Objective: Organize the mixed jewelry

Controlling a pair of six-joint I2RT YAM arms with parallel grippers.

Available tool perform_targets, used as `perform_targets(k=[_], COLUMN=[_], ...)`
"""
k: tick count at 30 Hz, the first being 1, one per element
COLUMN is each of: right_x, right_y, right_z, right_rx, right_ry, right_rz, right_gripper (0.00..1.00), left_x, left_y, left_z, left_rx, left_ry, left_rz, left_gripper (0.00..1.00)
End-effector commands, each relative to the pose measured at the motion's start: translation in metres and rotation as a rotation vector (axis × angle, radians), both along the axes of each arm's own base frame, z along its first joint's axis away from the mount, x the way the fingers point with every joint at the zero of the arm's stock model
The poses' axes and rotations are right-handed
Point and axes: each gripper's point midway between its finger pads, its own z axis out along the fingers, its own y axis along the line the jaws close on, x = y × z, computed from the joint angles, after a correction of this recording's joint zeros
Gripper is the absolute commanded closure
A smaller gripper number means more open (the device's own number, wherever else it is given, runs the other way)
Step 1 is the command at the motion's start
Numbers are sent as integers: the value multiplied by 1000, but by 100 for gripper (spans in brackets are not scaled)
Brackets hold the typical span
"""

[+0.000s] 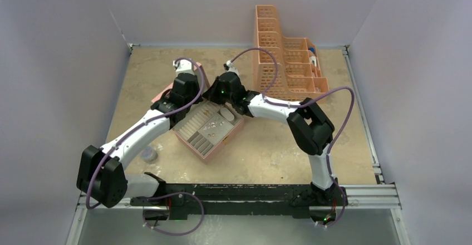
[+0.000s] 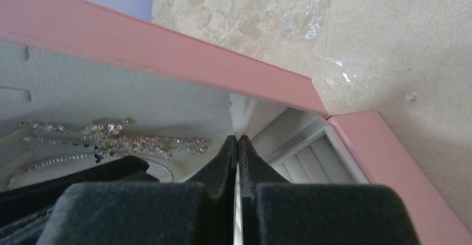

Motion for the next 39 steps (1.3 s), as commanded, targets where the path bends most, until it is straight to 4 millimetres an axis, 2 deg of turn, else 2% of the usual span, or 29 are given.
perform_targets(k=[1,7,14,17,21,27,32,36,39], right_x=[-20,-24,-21,-19,-21,-23,-20,-22,-24], right_y=[11,8,3,0,-9,-21,-28,-34,-42], right_z=[65,85,111,115,119,121,115,121,129], right_rx=[141,202,277,289,323,351,321,315,305], right_ry=[-106,-160,-208,-209,-216,-220,-195,-209,-232], right_rz=[101,126,128,114,97,64,25,9,-5], right_gripper=[100,100,100,100,91,91,87,79,73], left_x=[10,12,7,3,-2,-2,-3,-11,-18], left_y=[7,7,4,-1,-10,-23,-25,-28,-30], left_z=[3,-2,-13,-15,-15,-13,10,46,77], left_rx=[-3,8,1,-17,-51,-80,-105,-140,-146], left_ry=[-34,-22,16,28,30,24,-11,-74,-135], left_rz=[63,69,47,22,-33,-96,-109,-153,-208], left_gripper=[75,75,82,84,84,85,85,79,70])
